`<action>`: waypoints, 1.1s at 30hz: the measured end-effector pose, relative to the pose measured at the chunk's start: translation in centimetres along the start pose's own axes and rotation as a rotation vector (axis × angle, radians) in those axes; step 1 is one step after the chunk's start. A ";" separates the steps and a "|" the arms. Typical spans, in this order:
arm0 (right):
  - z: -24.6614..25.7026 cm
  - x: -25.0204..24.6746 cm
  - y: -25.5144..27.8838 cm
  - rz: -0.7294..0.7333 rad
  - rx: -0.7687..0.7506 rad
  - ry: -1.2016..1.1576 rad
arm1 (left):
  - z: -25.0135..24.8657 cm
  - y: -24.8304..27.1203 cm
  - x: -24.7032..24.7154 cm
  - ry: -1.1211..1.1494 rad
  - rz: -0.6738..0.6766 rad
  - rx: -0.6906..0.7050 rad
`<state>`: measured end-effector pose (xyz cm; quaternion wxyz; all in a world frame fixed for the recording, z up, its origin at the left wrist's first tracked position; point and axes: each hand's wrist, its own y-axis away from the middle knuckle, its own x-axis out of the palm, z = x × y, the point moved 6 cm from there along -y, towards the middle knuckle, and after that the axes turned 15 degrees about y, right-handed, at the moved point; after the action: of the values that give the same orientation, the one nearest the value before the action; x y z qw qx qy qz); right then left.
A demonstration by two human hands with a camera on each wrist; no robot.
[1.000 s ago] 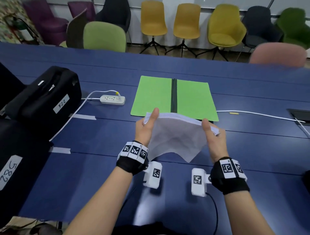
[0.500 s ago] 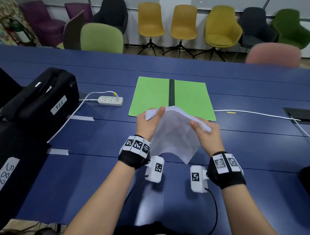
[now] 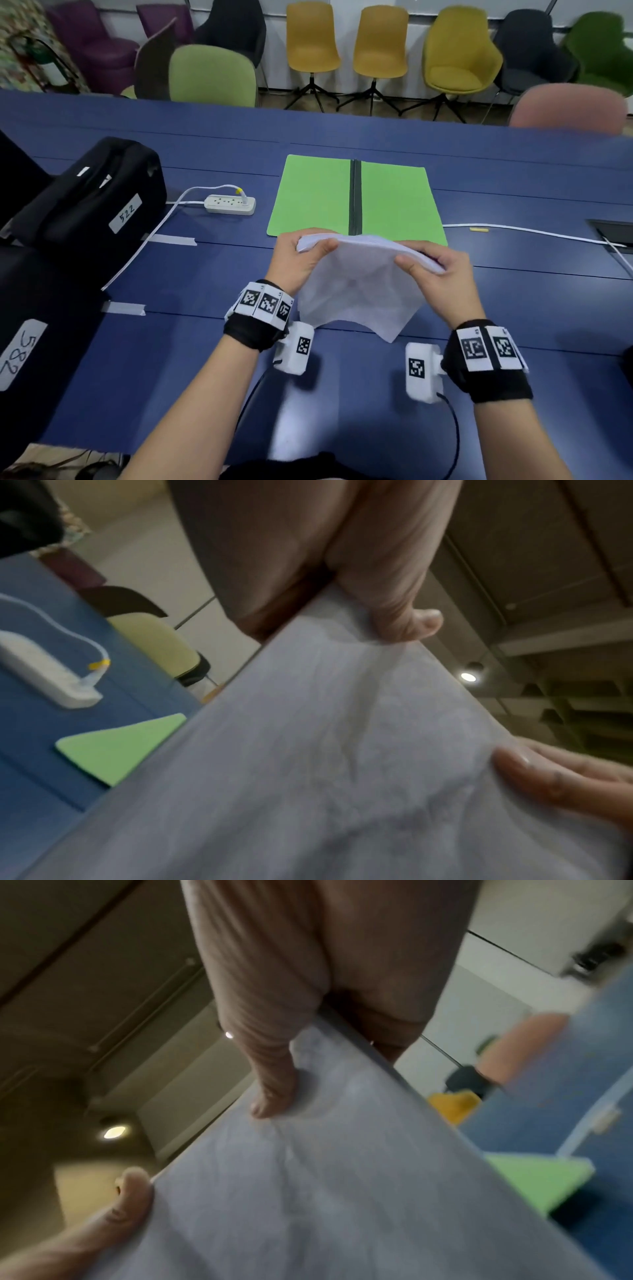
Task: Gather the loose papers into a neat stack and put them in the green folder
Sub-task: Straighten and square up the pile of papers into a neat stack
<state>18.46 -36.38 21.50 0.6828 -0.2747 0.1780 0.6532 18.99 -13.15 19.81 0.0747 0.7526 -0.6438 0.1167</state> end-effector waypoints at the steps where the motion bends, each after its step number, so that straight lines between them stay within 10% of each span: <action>1: 0.7 -0.4 -0.4 -0.007 -0.024 0.152 | -0.2 -0.2 0.4 -0.025 0.006 0.023; 5: 3.8 -0.3 -1.2 0.134 -0.168 0.679 | -1.7 0.4 3.9 -0.149 0.110 0.149; 13: 0.5 -2.4 -1.5 0.017 -0.128 0.292 | 2.7 -1.2 -0.7 -0.554 0.297 -0.079; 17: -3.3 -4.2 -1.3 -0.004 -0.029 0.002 | 5.4 -1.1 -7.5 -0.607 0.198 -0.228; 24: -4.2 -1.8 -0.4 -0.088 0.059 -0.435 | 3.1 -1.6 -7.7 0.220 -0.174 -0.116; 33: -9.4 4.4 2.6 0.142 0.264 -0.309 | 9.5 2.5 -6.6 0.050 -0.337 -0.245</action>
<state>17.39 -38.57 11.10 0.6844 -0.0665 0.1741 0.7049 16.35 -9.73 8.82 0.2002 0.8316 -0.5163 0.0419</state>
